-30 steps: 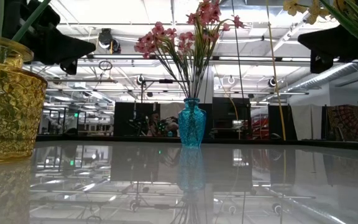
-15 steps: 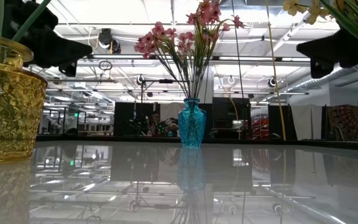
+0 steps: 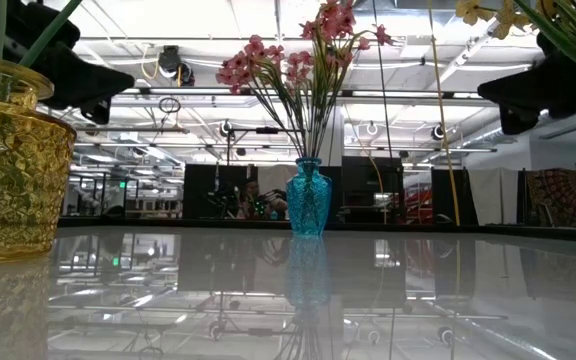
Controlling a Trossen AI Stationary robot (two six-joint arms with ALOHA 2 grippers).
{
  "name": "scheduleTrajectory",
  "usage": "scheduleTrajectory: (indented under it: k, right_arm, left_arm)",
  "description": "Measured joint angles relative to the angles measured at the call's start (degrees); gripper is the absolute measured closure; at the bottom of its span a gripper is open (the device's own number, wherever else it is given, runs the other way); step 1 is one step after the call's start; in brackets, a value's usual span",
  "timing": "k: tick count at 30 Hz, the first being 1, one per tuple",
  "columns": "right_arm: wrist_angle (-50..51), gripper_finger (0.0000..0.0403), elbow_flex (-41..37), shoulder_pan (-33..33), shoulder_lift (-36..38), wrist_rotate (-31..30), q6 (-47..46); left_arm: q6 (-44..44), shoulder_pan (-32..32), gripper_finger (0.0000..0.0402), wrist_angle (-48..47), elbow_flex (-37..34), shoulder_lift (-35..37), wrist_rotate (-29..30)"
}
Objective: Sort flowers into vase by color
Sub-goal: Return to Home Position
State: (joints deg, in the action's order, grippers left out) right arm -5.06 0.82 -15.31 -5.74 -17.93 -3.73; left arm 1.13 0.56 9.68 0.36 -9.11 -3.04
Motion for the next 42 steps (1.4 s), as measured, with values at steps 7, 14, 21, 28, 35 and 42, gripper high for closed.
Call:
scheduleTrajectory:
  k: [7,14,21,28,35,42]
  right_arm:
    - [0.2,0.0403,0.0,0.0,0.1,0.0,-0.6]
    - [1.3,0.0403,0.1,0.0,1.0,-0.4,-1.0]
    - [1.3,0.0403,0.1,0.0,5.5,-2.0,1.4]
    - [0.6,0.0403,0.1,0.6,5.6,-4.5,2.4]
    - [1.1,0.0403,0.1,0.6,5.6,-4.1,2.2]
    - [1.9,0.0403,0.1,0.6,4.1,3.3,0.9]
  left_arm:
    - [0.0,0.0,0.0402,-7.4,0.0,8.3,2.1]
    - [0.5,0.0,0.0402,-9.0,0.0,9.1,2.7]
    - [1.5,0.0,0.0402,-9.4,0.1,9.1,3.2]
    - [0.6,0.0,0.0402,-9.5,0.1,9.1,3.7]
    - [-1.5,0.2,0.0402,-9.7,0.3,9.1,6.9]
    - [-0.6,0.2,0.0402,-10.0,0.4,9.1,6.3]
